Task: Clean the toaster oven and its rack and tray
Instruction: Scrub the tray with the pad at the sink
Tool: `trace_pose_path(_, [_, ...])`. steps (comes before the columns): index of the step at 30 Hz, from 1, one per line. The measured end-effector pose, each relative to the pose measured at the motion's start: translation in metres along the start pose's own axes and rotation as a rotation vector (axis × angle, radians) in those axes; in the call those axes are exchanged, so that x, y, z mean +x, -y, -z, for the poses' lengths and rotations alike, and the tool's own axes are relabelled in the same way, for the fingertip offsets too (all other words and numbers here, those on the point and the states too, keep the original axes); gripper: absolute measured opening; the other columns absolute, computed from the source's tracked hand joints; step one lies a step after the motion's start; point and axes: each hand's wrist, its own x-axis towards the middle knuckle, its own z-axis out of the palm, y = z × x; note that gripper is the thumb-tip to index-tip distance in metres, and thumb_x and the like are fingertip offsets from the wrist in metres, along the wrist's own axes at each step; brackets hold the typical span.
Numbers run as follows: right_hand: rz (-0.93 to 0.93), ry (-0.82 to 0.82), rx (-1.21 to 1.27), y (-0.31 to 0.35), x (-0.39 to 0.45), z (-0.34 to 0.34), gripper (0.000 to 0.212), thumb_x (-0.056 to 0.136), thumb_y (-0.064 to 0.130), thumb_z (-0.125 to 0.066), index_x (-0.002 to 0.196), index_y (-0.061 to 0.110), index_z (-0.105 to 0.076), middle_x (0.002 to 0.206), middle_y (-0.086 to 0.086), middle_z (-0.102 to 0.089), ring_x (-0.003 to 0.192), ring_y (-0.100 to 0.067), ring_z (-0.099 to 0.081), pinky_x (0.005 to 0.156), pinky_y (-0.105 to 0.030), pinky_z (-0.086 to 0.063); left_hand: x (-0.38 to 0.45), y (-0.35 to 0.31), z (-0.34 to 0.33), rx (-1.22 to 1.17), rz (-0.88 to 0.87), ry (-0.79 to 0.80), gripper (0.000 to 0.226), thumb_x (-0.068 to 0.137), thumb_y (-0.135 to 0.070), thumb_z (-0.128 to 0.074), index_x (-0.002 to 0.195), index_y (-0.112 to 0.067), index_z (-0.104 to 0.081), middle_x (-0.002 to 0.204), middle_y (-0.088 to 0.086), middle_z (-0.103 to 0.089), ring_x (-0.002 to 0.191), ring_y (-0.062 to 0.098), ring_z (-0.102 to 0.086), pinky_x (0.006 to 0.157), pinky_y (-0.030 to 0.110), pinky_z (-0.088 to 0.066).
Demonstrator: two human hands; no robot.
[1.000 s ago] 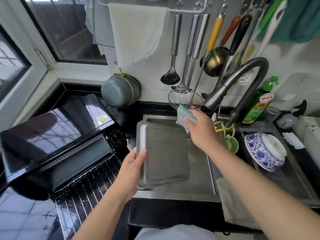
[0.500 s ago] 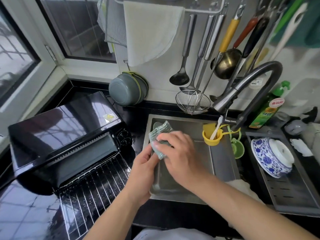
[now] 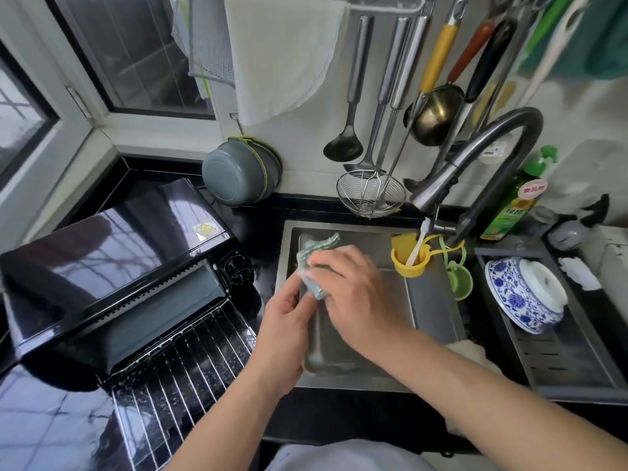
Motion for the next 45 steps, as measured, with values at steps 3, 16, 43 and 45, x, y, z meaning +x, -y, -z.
trace_pose_path(3, [0.023, 0.048, -0.016, -0.006, -0.001, 0.006, 0.029, 0.084, 0.001, -0.061, 0.108, 0.014, -0.072, 0.115, -0.001, -0.065, 0.099, -0.027, -0.057, 0.079, -0.045, -0.05, 0.003, 0.005, 0.001, 0.043, -0.035, -0.002, 0.042, 0.106, 0.0, -0.048, 0.135, -0.024, -0.065, 0.126, 0.012, -0.071, 0.121, 0.031, -0.066, 0.102, 0.048, -0.052])
trace_pose_path(16, [-0.156, 0.102, 0.018, 0.003, 0.039, 0.002, 0.038, 0.079, 0.001, -0.052, 0.109, 0.014, -0.07, 0.117, 0.003, -0.063, 0.097, -0.025, -0.053, 0.079, -0.045, -0.049, 0.003, 0.005, -0.004, -0.238, 0.013, 0.033, 0.088, 0.081, 0.035, -0.031, 0.144, -0.021, -0.055, 0.131, 0.02, -0.065, 0.121, 0.037, -0.064, 0.094, 0.052, -0.056])
trace_pose_path(43, [-0.319, 0.336, 0.112, 0.047, 0.032, -0.001, 0.028, 0.088, 0.013, -0.047, 0.101, 0.025, -0.069, 0.104, 0.002, -0.045, 0.102, -0.02, -0.04, 0.091, -0.037, -0.04, 0.002, 0.003, -0.001, -0.776, 0.161, -0.061, 0.041, 0.101, -0.036, -0.044, 0.12, -0.011, -0.07, 0.118, 0.017, -0.07, 0.111, 0.033, -0.067, 0.092, 0.046, -0.053])
trace_pose_path(45, [-0.23, 0.293, -0.063, 0.055, 0.016, -0.004, 0.026, 0.084, 0.011, -0.044, 0.093, 0.019, -0.067, 0.095, 0.0, -0.047, 0.093, -0.022, -0.042, 0.082, -0.041, -0.044, 0.007, 0.005, 0.0, -0.769, 0.25, -0.199, 0.059, 0.105, -0.055, -0.038, 0.116, -0.01, -0.075, 0.119, 0.019, -0.073, 0.116, 0.035, -0.068, 0.103, 0.049, -0.049])
